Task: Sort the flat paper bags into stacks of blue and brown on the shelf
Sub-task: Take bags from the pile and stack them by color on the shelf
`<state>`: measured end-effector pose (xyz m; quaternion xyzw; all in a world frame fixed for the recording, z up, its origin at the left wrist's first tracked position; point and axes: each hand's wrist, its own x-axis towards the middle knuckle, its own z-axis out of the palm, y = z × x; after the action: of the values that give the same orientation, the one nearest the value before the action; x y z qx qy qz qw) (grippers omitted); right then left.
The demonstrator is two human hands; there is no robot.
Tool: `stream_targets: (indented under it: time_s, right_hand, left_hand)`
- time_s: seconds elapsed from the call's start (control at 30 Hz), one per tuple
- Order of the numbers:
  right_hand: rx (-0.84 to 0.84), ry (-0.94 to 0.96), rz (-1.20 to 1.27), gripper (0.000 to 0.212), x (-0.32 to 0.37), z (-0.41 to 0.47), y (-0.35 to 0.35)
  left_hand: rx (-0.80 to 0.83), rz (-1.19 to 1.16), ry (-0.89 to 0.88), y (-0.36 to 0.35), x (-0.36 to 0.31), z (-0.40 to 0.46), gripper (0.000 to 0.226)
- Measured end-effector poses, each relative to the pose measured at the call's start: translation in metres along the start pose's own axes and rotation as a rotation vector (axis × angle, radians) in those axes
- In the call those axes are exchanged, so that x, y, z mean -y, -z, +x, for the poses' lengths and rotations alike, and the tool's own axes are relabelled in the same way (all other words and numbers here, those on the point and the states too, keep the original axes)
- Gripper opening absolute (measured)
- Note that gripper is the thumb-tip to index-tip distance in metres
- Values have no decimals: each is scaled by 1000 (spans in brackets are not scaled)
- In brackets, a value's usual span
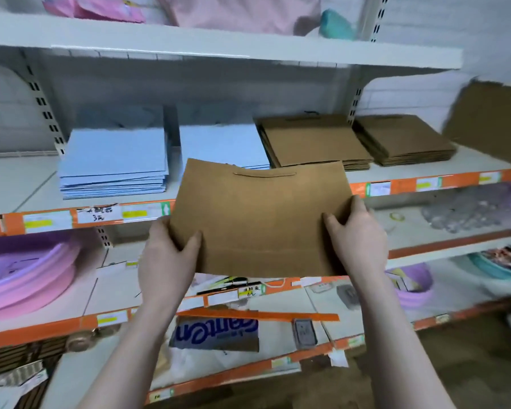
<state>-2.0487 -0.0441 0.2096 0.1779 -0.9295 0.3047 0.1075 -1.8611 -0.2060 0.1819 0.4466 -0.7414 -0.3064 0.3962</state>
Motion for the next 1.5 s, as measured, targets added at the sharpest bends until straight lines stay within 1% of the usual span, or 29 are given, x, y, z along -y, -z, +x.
stream_targets:
  time_s: [0.1, 0.23, 0.37, 0.47, 0.57, 0.63, 0.77, 0.93, 1.03, 1.13, 1.23, 1.33, 1.5]
  right_hand:
    - [-7, -30, 30, 52, -21, 47, -5]
    - [-21, -17, 28, 41, -42, 112, -12]
    - [-9, 3, 21, 47, -59, 173, -20]
    - [10, 7, 6, 46, -68, 214, -28]
    - [27, 57, -11, 47, -76, 254, -35]
    - [36, 76, -5, 43, -82, 282, -38]
    - [86, 123, 29, 39, -99, 338, -46]
    - [148, 239, 89, 39, -123, 399, -57]
    - [151, 282, 135, 41, -130, 425, -64]
    - [178, 331, 163, 43, -132, 442, -74]
    - [206, 353, 182, 49, -130, 450, -86]
    - [205, 391, 187, 53, -126, 452, -98]
    - [261, 396, 180, 60, -113, 449, -107]
  left_hand:
    - [6, -32, -20, -42, -25, 15, 43]
    - [25, -104, -29, -101, -54, 43, 41]
    - [47, -108, -31, -148, -82, 69, 41]
    - [46, -85, -26, -173, -99, 82, 42]
    - [50, -70, -21, -199, -114, 88, 42]
    - [39, -65, -20, -218, -126, 92, 42]
    - [-23, -9, 26, -259, -150, 97, 52]
    - [-81, 71, 65, -308, -177, 98, 50]
    - [-134, 114, 73, -330, -184, 104, 55]
    - [-179, 215, 98, -344, -183, 110, 60]
    - [-202, 274, 136, -352, -178, 118, 58]
    - [-237, 316, 138, -354, -172, 127, 57]
    - [-260, 347, 141, -347, -160, 141, 58]
